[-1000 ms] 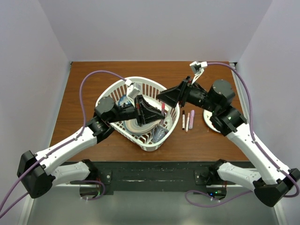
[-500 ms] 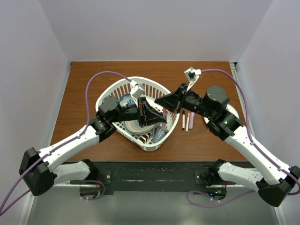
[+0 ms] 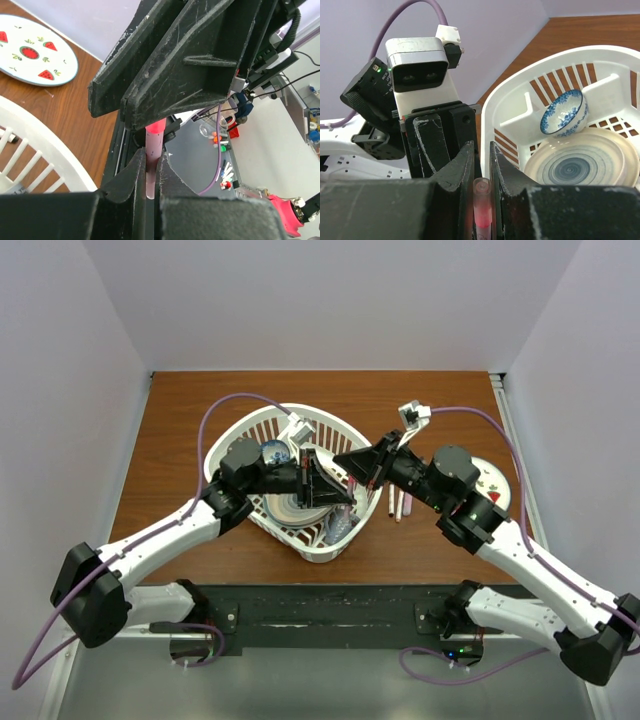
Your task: Insert the pens into the pen caps
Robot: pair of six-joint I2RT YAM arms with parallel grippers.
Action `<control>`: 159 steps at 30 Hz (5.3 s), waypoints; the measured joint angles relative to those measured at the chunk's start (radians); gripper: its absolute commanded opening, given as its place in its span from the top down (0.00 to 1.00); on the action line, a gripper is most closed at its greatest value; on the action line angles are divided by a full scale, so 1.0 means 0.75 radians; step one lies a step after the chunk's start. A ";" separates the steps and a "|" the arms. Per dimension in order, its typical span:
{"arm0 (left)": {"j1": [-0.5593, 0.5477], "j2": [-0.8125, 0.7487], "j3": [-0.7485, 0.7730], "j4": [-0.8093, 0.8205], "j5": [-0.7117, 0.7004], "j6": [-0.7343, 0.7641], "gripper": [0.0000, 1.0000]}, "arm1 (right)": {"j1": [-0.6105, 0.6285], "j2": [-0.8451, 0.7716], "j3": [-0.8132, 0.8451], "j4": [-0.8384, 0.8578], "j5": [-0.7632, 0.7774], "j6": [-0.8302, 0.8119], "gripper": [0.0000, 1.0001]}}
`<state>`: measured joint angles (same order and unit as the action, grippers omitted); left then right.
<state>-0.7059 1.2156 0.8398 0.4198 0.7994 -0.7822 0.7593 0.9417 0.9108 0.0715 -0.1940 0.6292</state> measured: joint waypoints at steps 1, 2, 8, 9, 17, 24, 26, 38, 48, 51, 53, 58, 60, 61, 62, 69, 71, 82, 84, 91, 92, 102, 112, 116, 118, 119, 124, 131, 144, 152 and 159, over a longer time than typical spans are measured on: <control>0.001 0.000 0.003 -0.013 -0.002 0.008 1.00 | 0.006 0.000 -0.004 0.001 0.010 -0.001 1.00; 0.006 0.000 0.010 -0.036 -0.003 0.016 1.00 | 0.011 0.001 -0.007 0.001 0.024 0.002 1.00; 0.069 -0.008 0.016 -0.087 0.033 0.025 1.00 | 0.065 0.020 -0.016 0.032 0.143 0.020 1.00; 0.083 -0.008 0.018 -0.100 0.052 0.025 1.00 | 0.082 0.025 -0.017 0.036 0.175 0.024 1.00; 0.137 -0.013 0.024 -0.111 0.150 0.022 1.00 | 0.166 0.048 0.025 -0.012 0.377 0.072 0.86; 0.198 -0.106 0.001 0.133 0.173 -0.008 1.00 | 0.229 0.173 0.312 -0.116 0.410 0.039 0.73; 0.214 -0.131 -0.006 0.183 0.166 -0.014 1.00 | 0.245 0.214 0.373 -0.119 0.394 0.028 0.68; 0.260 -0.195 -0.009 0.232 0.112 -0.098 0.95 | 0.275 0.287 0.427 -0.163 0.315 -0.083 1.00; 0.260 -0.199 -0.008 0.121 0.063 0.026 0.18 | 0.281 0.300 0.561 -0.411 0.422 -0.157 1.00; 0.260 -0.212 -0.008 -0.006 0.021 0.124 0.02 | 0.157 0.289 0.615 -0.556 0.427 -0.189 1.00; 0.260 -0.231 -0.004 -0.111 -0.012 0.201 0.00 | -0.017 0.277 0.618 -0.671 0.428 -0.206 1.00; 0.260 -0.313 0.054 -0.441 -0.202 0.457 0.00 | -0.382 0.289 0.572 -0.978 0.456 -0.248 1.00; 0.260 -0.356 0.070 -0.529 -0.313 0.540 0.00 | -0.431 0.295 0.523 -1.058 0.459 -0.255 1.00; 0.260 -0.384 0.068 -0.562 -0.374 0.579 0.00 | -0.462 0.304 0.482 -1.104 0.460 -0.262 1.00; 0.260 -0.416 0.061 -0.585 -0.436 0.612 0.00 | -0.476 0.319 0.457 -1.131 0.463 -0.266 1.00; 0.260 -0.594 -0.098 -0.614 -0.796 0.731 0.00 | -0.571 0.552 0.288 -1.174 0.514 -0.277 0.96; 0.260 -0.604 -0.118 -0.624 -0.858 0.744 0.00 | -0.595 0.597 0.241 -1.152 0.520 -0.276 0.96; 0.260 -0.725 -0.160 -0.599 -0.998 0.781 0.00 | -0.730 0.778 0.146 -1.011 0.554 -0.282 0.92; 0.260 -0.726 -0.160 -0.591 -1.007 0.785 0.00 | -0.743 0.802 0.142 -0.990 0.554 -0.287 0.90; 0.260 -0.722 -0.160 -0.592 -1.029 0.791 0.00 | -0.761 0.895 0.104 -0.895 0.539 -0.316 0.76; 0.260 -0.722 -0.161 -0.593 -1.033 0.791 0.00 | -0.761 0.903 0.104 -0.890 0.538 -0.317 0.75; 0.260 -0.728 -0.161 -0.593 -1.043 0.791 0.00 | -0.761 0.906 0.101 -0.884 0.539 -0.326 0.68; 0.260 -0.718 -0.161 -0.593 -1.039 0.789 0.00 | -0.761 0.439 0.298 -1.074 0.344 -0.322 0.35; 0.260 -0.710 -0.138 -0.620 -1.000 0.764 0.00 | -0.761 0.198 0.382 -1.065 0.145 -0.314 0.17; 0.260 -0.704 -0.103 -0.645 -0.964 0.739 0.00 | -0.761 0.080 0.391 -1.039 0.017 -0.304 0.01; 0.260 -0.702 -0.080 -0.658 -0.941 0.719 0.00 | -0.761 0.028 0.391 -1.026 -0.038 -0.289 0.01; 0.260 -0.710 0.023 -0.684 -0.831 0.641 0.00 | -0.761 -0.149 0.383 -0.956 -0.225 -0.209 0.01; 0.260 -0.775 0.076 -0.710 -0.718 0.552 0.00 | -0.760 -0.273 0.368 -0.943 -0.283 -0.136 0.01; 0.260 -0.826 0.089 -0.722 -0.655 0.490 0.00 | -0.760 -0.341 0.286 -0.910 -0.295 -0.078 0.01; 0.260 -0.828 0.089 -0.722 -0.654 0.473 0.00 | -0.760 -0.341 0.286 -0.905 -0.296 -0.070 0.01; 0.260 -0.828 0.089 -0.721 -0.654 0.473 0.00 | -0.760 -0.342 0.289 -0.904 -0.296 -0.070 0.01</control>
<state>-0.5106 0.5949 0.9062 -0.1211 0.3092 -0.4278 0.1894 0.6849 1.1275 -0.6067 -0.4156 0.5766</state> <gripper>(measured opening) 0.997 0.986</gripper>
